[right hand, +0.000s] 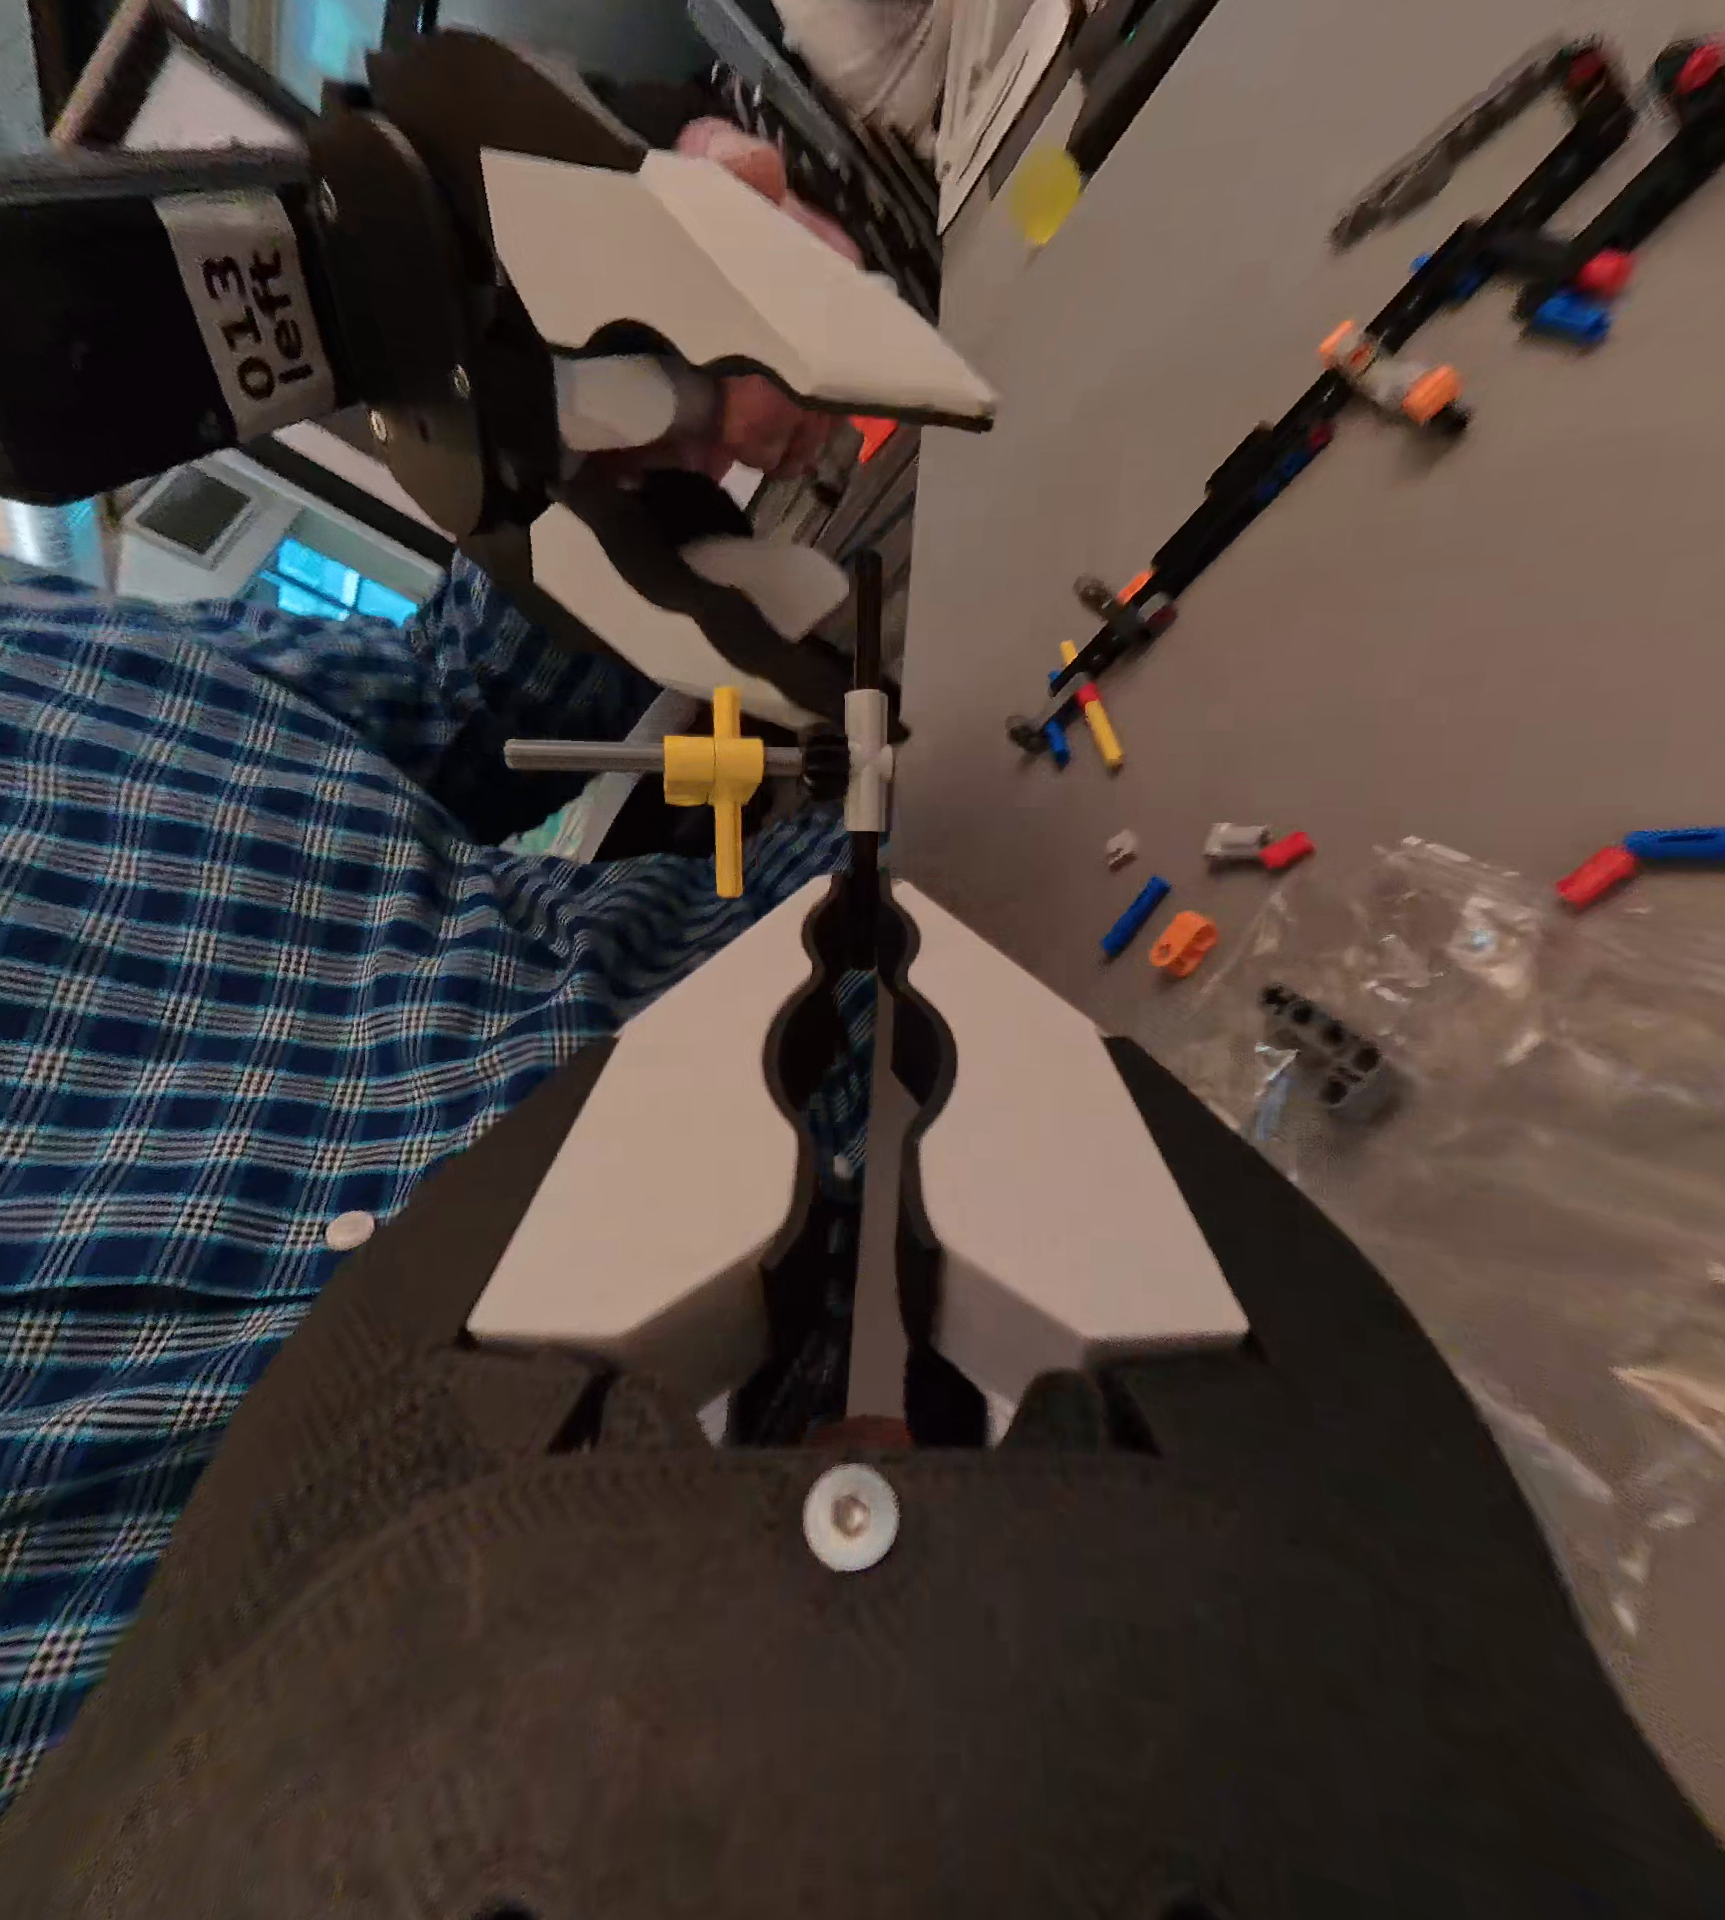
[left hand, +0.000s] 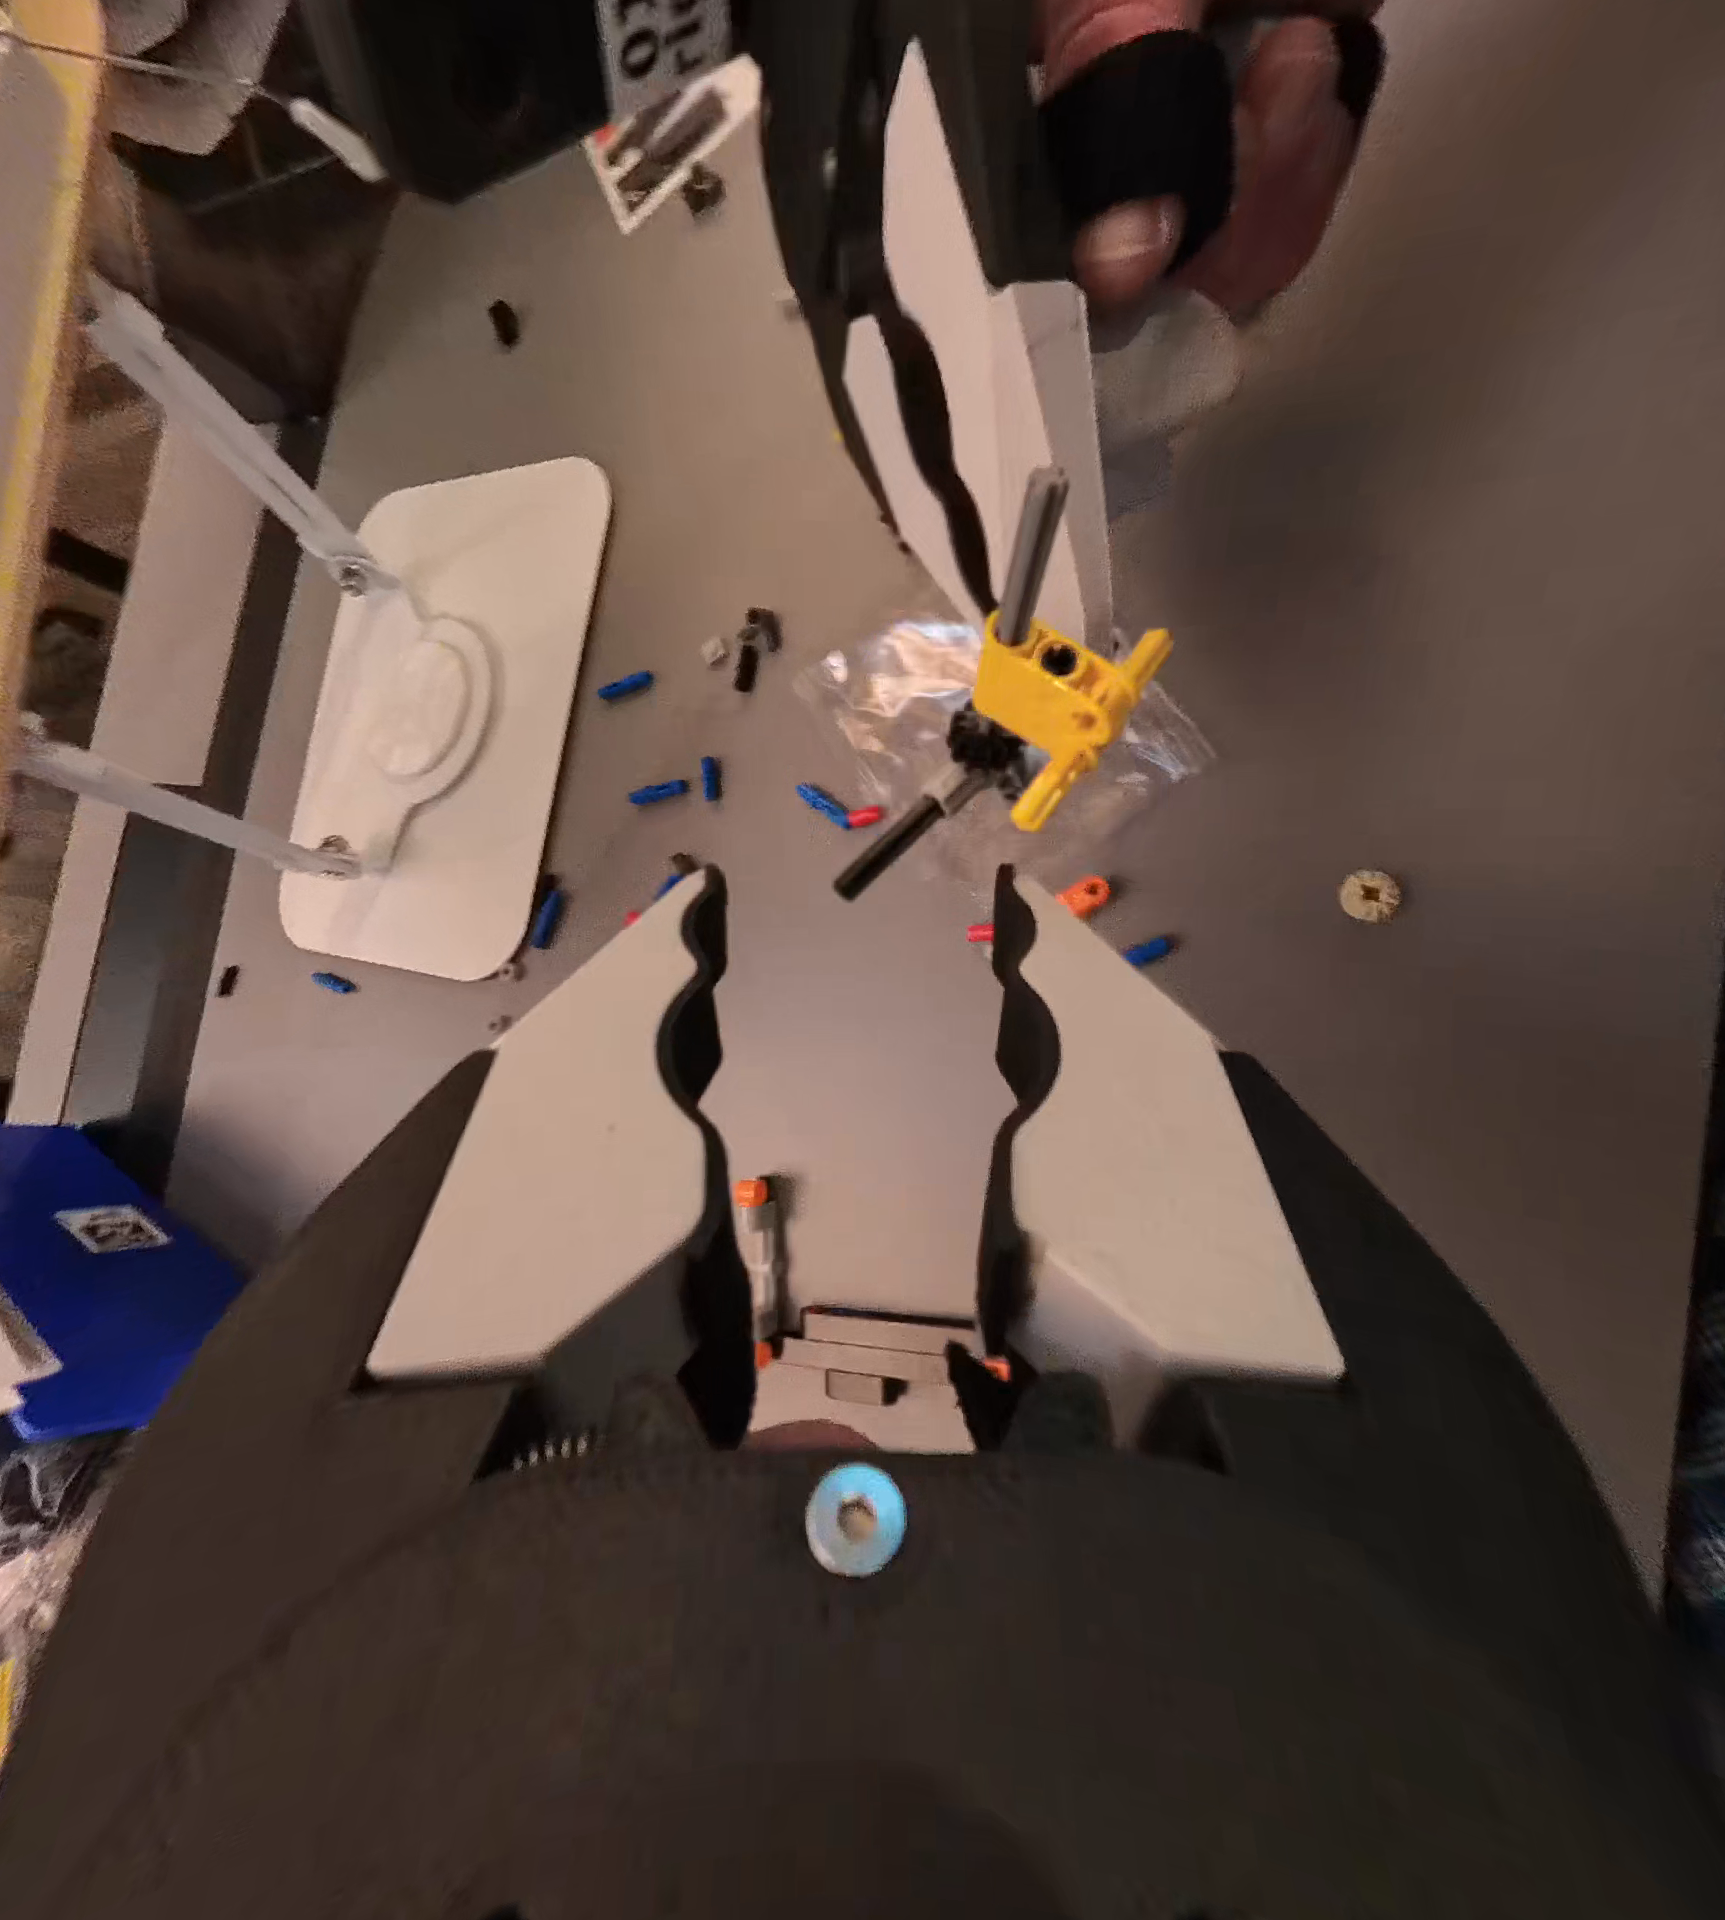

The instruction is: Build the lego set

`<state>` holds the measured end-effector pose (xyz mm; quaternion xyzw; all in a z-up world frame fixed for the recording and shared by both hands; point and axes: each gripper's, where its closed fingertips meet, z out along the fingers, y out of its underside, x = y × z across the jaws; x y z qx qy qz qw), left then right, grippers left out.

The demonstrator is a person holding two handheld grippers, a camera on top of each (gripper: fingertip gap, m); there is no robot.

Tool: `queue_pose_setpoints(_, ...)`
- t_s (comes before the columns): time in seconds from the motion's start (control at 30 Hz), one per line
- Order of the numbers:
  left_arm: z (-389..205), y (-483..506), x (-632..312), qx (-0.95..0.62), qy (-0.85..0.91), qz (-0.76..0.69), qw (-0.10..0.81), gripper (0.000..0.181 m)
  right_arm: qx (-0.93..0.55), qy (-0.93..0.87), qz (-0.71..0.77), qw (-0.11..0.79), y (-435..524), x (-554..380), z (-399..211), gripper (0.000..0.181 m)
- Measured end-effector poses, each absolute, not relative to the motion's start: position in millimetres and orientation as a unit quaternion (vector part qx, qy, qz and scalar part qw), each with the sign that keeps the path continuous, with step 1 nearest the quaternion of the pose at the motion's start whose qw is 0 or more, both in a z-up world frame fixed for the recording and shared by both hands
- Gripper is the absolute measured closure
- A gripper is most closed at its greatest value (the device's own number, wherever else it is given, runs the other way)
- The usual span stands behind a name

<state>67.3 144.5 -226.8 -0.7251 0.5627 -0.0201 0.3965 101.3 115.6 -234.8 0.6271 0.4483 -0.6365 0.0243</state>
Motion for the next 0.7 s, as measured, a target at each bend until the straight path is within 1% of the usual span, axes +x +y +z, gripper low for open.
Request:
queue_pose_setpoints(0.03,-229.8,138.5,69.2,-0.72,0.572,-0.029,0.39,0.14,0.625,0.451,-0.635,0.038,109.1,101.5,-237.8,0.18)
queue_pose_setpoints(0.2,-248.8,113.4,71.6,-0.715,0.599,-0.067,0.355,0.171,0.617,0.466,-0.628,0.093,85.9,101.7,-248.8,0.18)
queue_pose_setpoints(0.53,-254.5,104.6,65.9,-0.718,0.59,-0.111,0.352,0.178,0.614,0.483,-0.613,0.12,90.3,99.0,-249.1,0.18)
queue_pose_setpoints(0.7,-265.2,97.0,63.9,-0.732,0.587,-0.124,0.323,0.181,0.618,0.487,-0.605,0.121,95.0,97.1,-251.0,0.179)
